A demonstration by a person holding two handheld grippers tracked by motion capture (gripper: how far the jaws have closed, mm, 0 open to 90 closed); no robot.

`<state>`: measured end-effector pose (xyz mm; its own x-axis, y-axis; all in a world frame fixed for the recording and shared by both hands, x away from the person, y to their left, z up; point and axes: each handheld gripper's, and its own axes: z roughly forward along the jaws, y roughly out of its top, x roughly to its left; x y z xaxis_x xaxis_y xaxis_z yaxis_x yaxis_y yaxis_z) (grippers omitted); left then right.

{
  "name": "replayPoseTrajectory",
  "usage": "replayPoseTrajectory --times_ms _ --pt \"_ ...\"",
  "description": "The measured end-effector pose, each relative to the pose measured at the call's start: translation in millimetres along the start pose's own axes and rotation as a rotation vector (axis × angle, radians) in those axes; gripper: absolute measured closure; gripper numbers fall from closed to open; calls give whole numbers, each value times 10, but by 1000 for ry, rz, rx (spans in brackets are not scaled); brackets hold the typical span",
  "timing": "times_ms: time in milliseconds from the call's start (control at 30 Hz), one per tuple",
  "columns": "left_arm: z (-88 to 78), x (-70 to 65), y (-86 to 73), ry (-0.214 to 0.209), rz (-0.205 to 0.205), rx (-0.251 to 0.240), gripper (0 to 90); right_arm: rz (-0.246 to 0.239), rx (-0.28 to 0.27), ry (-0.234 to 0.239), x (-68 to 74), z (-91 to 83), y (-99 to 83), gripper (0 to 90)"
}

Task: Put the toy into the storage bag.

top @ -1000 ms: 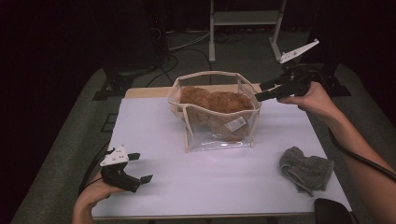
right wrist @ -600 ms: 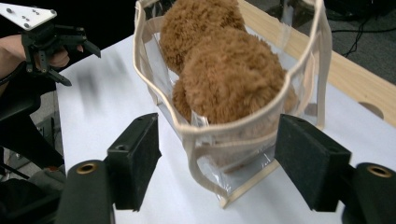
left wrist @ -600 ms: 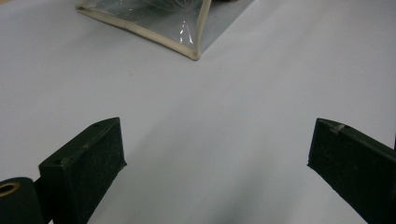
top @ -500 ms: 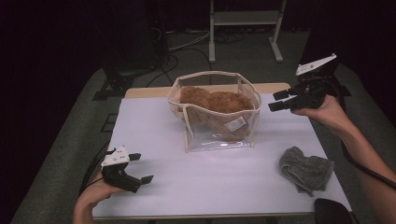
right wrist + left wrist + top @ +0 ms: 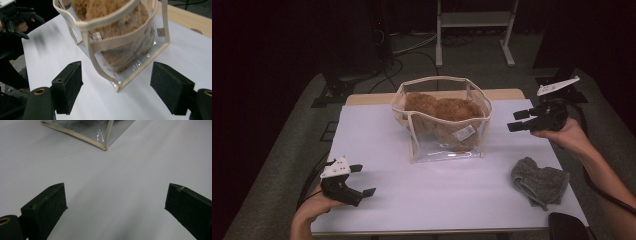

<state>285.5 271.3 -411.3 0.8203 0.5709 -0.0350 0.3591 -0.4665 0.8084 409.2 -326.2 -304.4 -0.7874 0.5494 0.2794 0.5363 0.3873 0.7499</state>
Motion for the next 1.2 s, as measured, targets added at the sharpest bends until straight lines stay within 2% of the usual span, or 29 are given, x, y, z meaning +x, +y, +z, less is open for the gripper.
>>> replayPoseTrajectory --times_ms 567,1033,1200 --pt "16 -6 1 -4 -1 -9 30 54 14 -10 -66 146 -485 222" --pt "23 -41 49 -15 2 -33 30 81 23 0 10 261 -865 216" --pt "41 -40 104 9 -17 -49 30 87 36 5 51 292 -966 216"
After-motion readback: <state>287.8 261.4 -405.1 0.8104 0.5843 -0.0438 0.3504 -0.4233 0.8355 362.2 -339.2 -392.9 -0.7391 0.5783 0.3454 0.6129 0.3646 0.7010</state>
